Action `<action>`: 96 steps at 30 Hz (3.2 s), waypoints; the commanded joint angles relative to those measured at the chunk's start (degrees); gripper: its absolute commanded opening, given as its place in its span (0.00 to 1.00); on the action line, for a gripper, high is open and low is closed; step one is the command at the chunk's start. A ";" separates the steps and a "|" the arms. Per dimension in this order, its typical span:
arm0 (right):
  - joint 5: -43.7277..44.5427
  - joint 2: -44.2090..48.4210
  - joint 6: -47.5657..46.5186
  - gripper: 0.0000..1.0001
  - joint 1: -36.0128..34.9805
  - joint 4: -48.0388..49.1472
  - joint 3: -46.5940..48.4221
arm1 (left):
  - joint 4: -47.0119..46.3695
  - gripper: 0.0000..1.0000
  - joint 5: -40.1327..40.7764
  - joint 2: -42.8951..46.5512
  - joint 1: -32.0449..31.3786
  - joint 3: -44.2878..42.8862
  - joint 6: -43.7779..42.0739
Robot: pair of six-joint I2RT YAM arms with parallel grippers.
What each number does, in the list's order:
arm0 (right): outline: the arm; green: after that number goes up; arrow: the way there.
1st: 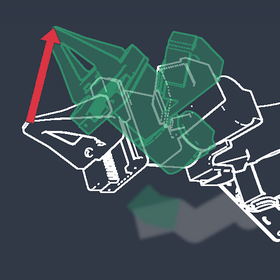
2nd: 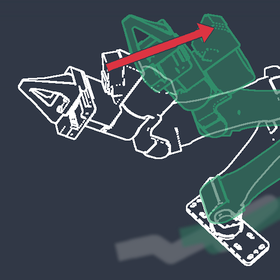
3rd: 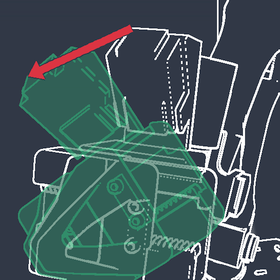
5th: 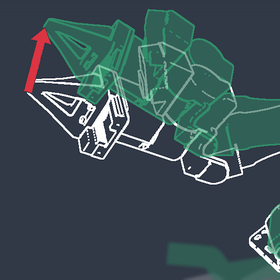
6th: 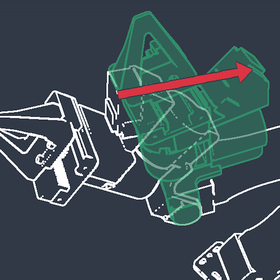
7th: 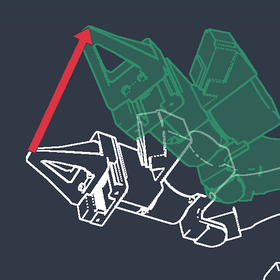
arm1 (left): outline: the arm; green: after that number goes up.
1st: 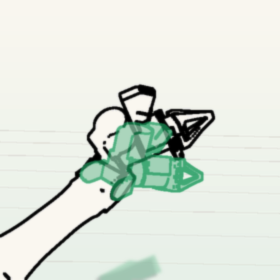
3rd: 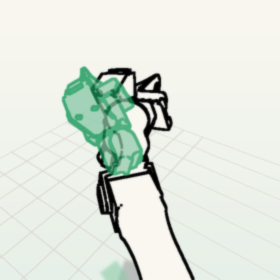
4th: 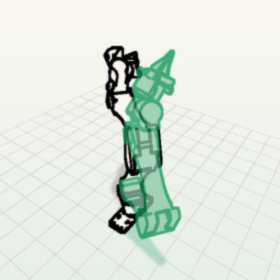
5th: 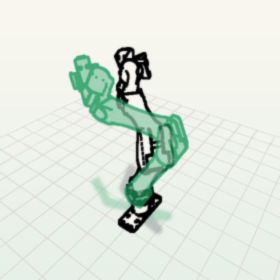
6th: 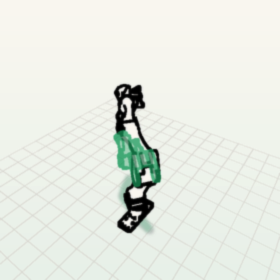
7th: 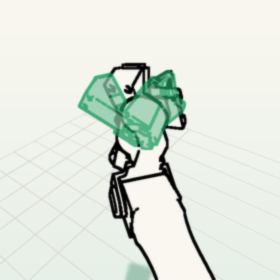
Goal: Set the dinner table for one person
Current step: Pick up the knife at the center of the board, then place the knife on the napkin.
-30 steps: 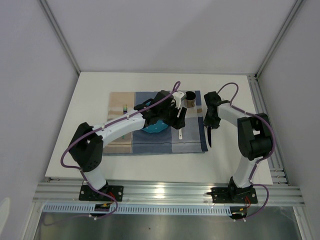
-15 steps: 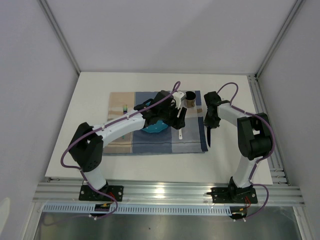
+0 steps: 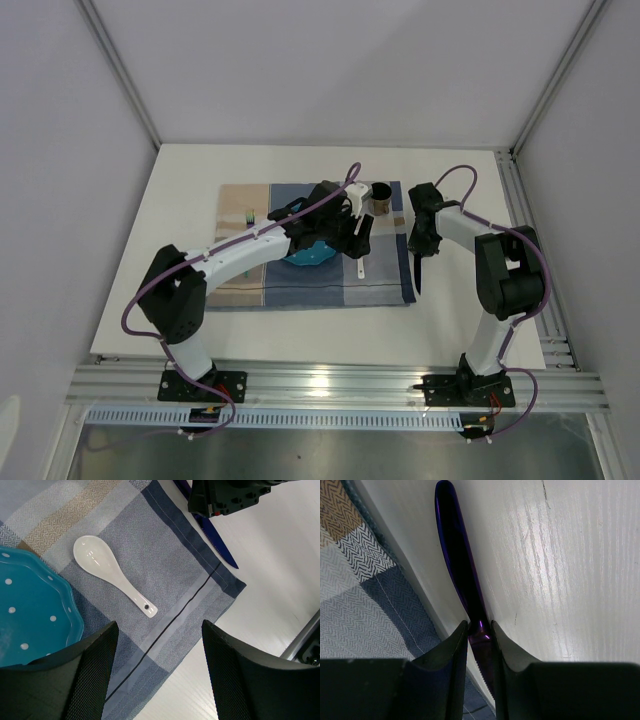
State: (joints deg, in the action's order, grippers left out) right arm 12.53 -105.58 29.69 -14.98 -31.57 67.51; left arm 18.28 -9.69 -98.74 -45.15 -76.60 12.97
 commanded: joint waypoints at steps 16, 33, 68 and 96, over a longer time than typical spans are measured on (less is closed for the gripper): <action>-1.72 1.96 -0.60 0.00 0.22 -0.42 1.31 | -1.58 0.72 -0.77 0.92 -0.38 -0.22 -1.11; -1.46 2.57 -0.95 0.00 -0.14 -0.77 1.84 | -1.85 0.71 -0.77 1.09 -0.38 -0.04 -1.11; -5.68 4.07 -6.31 0.00 -0.84 -0.07 2.72 | -2.11 0.71 -1.38 0.57 -0.38 -0.22 -1.37; -5.86 -1.29 -1.04 0.00 -9.80 -0.33 3.25 | -1.94 0.71 -1.38 -0.14 -0.29 -0.92 -1.98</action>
State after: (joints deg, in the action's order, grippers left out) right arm 6.57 -105.75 27.20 -23.77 -32.67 69.45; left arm 18.09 -9.87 -98.94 -45.15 -76.60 12.78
